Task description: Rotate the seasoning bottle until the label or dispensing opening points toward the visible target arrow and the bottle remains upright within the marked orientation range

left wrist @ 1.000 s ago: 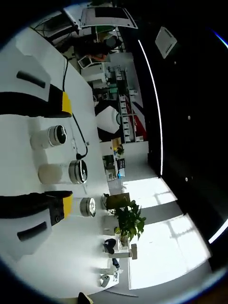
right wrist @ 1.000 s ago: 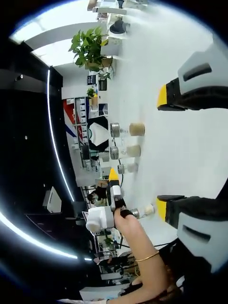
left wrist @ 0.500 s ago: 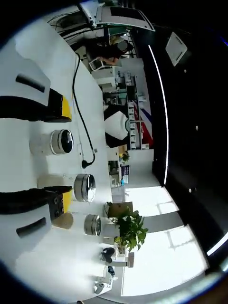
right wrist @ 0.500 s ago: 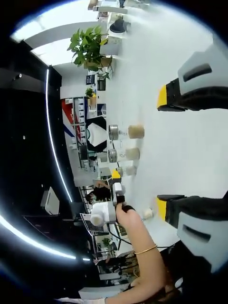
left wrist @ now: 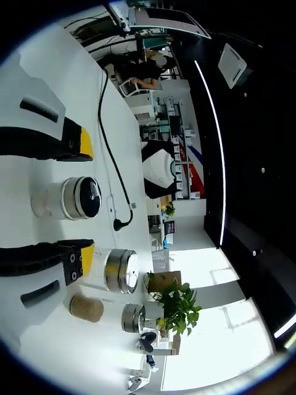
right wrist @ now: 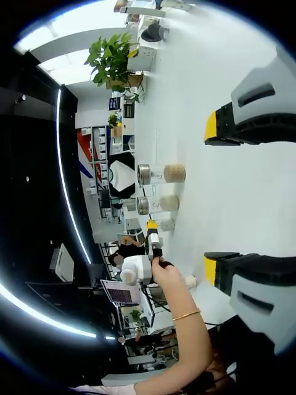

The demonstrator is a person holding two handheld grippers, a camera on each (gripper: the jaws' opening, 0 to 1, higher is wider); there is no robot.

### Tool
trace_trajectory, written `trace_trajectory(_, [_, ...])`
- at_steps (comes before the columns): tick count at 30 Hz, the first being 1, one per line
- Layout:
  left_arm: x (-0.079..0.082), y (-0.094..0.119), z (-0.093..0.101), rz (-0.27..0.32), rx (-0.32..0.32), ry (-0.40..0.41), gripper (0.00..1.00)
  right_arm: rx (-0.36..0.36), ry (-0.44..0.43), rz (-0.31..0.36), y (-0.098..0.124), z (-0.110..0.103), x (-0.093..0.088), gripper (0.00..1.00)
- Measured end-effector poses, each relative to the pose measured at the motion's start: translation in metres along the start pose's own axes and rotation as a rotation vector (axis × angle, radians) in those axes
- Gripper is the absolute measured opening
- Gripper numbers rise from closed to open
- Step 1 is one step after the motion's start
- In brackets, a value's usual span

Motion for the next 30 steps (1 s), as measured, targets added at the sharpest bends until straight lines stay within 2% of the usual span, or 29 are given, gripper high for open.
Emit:
trace_trajectory(2, [0.001,-0.003,-0.003,-0.010,0.015,-0.064,0.49,-0.010,0.016,-0.013,0.000,0.002,-0.001,0.70])
trace_trajectory(5, [0.000,-0.009,0.001,-0.010,-0.018,-0.005,0.49,-0.014,0.024,-0.011,-0.001,0.003,-0.001,0.68])
trace_trajectory(10, [-0.003,-0.017,0.002,-0.027,-0.021,-0.005,0.49,-0.014,0.011,-0.013,-0.003,0.004,-0.002,0.68])
trace_trajectory(11, [-0.003,-0.020,0.003,-0.015,-0.033,0.036,0.49,-0.018,0.017,-0.009,-0.003,0.005,-0.002,0.68])
trace_trajectory(13, [-0.003,-0.022,0.002,-0.020,-0.034,0.060,0.48,-0.019,0.016,-0.005,-0.002,0.005,-0.001,0.67])
trace_trajectory(19, [-0.005,-0.023,-0.003,-0.043,-0.006,0.051,0.42,-0.025,-0.001,-0.006,-0.002,0.007,-0.004,0.66])
trace_trajectory(23, [-0.004,-0.024,0.000,-0.030,-0.033,0.072,0.35,-0.022,-0.005,-0.003,-0.002,0.007,-0.003,0.66])
trace_trajectory(30, [0.000,-0.019,0.002,-0.041,-0.026,0.058,0.34,-0.020,-0.007,0.007,-0.002,0.006,0.003,0.66])
Point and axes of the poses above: the point that each gripper's makers call its tool centre point, and the gripper's own axes: y roughly backward along the fingers, z roughly to its right, x roughly out of its top, the point moved 4 cm from there along y, roughly backward along the fingers, and after that the axes turned 7 degrees about y, right-handed, at the moved point
